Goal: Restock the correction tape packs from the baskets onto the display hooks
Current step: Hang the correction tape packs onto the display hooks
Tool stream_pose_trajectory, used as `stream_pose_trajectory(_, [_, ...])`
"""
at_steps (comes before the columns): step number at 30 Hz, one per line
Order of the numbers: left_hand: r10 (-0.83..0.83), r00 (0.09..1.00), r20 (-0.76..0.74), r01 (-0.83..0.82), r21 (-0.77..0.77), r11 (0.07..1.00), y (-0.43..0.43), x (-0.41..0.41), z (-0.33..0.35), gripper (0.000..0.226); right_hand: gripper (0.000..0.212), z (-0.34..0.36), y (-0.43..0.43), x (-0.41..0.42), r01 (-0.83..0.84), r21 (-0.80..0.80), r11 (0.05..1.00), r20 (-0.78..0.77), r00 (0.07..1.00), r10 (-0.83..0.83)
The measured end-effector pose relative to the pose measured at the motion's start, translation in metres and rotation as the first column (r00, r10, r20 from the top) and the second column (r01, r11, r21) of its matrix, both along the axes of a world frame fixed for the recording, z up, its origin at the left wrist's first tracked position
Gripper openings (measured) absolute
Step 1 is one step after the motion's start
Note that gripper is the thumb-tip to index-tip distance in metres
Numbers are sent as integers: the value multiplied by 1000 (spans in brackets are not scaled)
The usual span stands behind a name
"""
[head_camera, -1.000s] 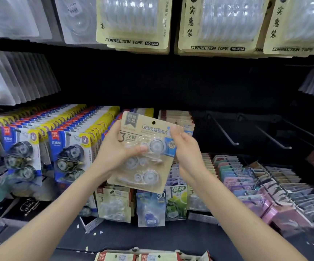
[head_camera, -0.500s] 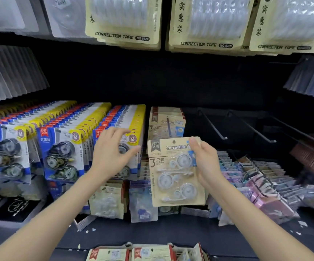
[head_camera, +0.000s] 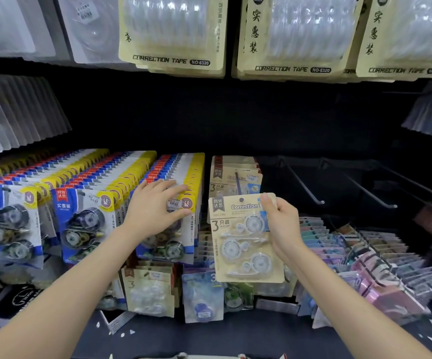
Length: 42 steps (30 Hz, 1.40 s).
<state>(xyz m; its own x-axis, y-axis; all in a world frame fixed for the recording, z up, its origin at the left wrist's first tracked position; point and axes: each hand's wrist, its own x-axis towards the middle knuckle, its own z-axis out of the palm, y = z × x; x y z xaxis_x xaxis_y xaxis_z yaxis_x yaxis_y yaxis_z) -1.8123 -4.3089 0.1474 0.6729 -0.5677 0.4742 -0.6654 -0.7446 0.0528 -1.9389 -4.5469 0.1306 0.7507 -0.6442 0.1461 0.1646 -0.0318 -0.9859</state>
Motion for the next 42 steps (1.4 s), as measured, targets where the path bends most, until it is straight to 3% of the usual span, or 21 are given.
stream_pose_trajectory(5, [-48, 996, 69, 50, -29, 998, 1, 4, -5, 69, 26, 0, -9, 26, -90, 142, 986, 0, 996, 91])
stream_pose_trajectory(11, [-45, 995, 88, 45, 2, 999, 1, 9, -11, 74, 15, -4, -30, 76, -43, 254, 966, 1, 999, 44])
stream_pose_trajectory(19, [-53, 987, 151, 55, -13, 998, 1, 13, -16, 67, 24, -4, -32, 105, 92, 200, 975, 65, 992, -107])
stream_pose_trajectory(22, [-51, 985, 164, 55, -18, 998, 1, 13, -18, 67, 7, -7, -32, 111, 132, 226, 965, 96, 983, -157])
stream_pose_trajectory(26, [-45, 985, 166, 48, -15, 999, 1, 12, -18, 68, 9, -10, -29, 109, 159, 234, 959, 87, 979, -183])
stream_pose_trajectory(32, [-56, 992, 112, 53, 23, 998, 2, 9, -13, 70, 21, -22, -30, 61, 257, 65, 964, -15, 967, -256])
stream_pose_trajectory(36, [-19, 983, 181, 34, -84, 996, 6, -4, -14, 69, 21, -60, -28, 6, 271, -100, 957, -143, 948, -283])
stream_pose_trajectory(39, [-16, 951, 309, 90, -227, 970, 17, -30, -36, 59, 18, -108, -27, -45, 144, -228, 963, -291, 934, -208])
stream_pose_trajectory(42, [-37, 943, 330, 131, -267, 955, 36, -64, -81, 48, 20, -164, -21, -92, -43, -247, 968, -509, 856, -92])
